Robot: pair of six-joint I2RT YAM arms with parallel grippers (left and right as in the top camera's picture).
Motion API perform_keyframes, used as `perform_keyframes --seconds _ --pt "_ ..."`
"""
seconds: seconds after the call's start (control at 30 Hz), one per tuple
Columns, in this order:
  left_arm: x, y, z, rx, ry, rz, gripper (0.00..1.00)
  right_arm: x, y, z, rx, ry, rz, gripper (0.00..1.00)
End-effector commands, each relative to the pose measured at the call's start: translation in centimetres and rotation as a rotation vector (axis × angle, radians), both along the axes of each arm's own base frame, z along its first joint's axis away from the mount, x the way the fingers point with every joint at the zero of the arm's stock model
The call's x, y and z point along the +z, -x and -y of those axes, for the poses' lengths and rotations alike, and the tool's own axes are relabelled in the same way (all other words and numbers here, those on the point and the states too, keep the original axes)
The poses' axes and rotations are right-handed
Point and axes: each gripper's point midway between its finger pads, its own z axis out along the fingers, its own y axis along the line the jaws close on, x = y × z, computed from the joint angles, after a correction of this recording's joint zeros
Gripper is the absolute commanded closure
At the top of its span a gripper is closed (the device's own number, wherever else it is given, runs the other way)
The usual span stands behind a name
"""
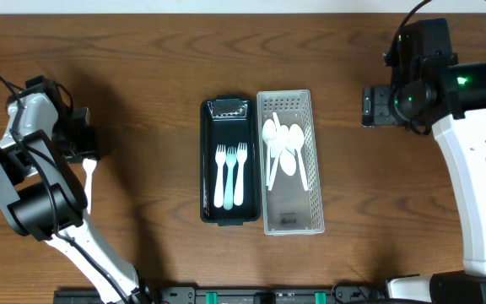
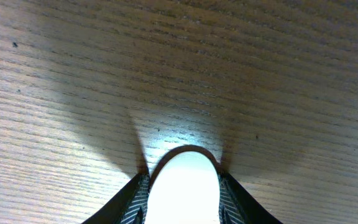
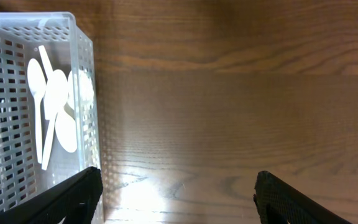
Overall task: Pack container
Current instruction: 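Move the left gripper over the white spoon and grasp it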
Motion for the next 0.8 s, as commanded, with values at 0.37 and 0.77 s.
perform_keyframes --seconds 0.37,0.77 --pt "-1.60 1.32 0.36 -0.004 0.025 -0.056 0.73 -0.50 0.14 0.51 0.013 0.026 -0.024 0.18" --pt "-1.50 1.99 0.68 0.023 0.035 -0.085 0.54 -0.49 0.15 0.64 0.017 0.035 -0.024 0.18"
